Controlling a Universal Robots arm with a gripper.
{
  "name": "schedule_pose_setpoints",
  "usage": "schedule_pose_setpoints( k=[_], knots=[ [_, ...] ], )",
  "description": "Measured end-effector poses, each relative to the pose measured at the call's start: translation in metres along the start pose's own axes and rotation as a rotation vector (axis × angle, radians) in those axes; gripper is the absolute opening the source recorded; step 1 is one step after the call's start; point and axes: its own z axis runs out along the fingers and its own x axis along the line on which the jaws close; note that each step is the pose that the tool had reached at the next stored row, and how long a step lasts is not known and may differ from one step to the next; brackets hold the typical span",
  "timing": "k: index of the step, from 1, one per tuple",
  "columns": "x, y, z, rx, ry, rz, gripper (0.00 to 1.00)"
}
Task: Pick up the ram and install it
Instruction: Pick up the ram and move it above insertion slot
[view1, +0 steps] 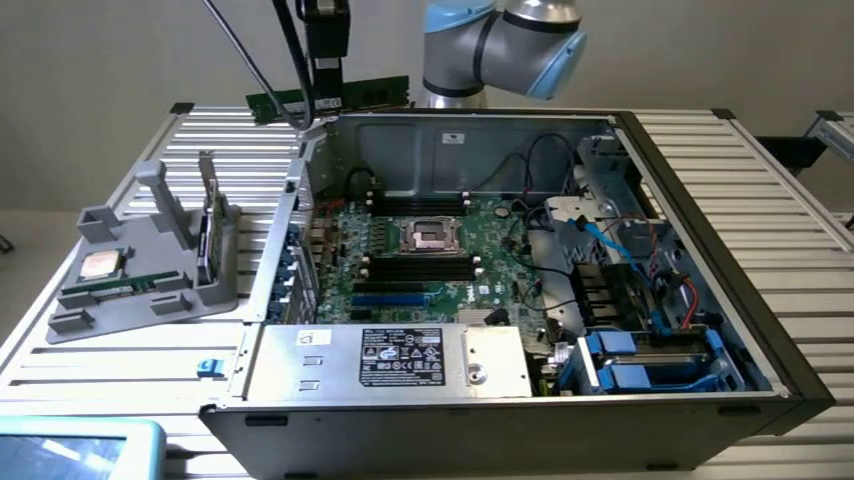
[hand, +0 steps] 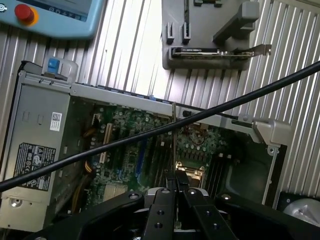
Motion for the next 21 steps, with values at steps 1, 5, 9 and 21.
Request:
schedule_pose_setpoints(
  k=[1,5,9,21],
  knots=[
    [0.000,-0.0001,0.0009,0.0011,-0.0005,0.011,0.11],
    [0.000,-0.0006,0.0040,0.0056,-0.0042,0.052,0.11],
    [0.001,-0.0018,0.0073,0.0096,-0.0093,0.086,0.11],
    [0.010,-0.0446,0.0198,0.0114,-0.0148,0.096,0.11]
  ],
)
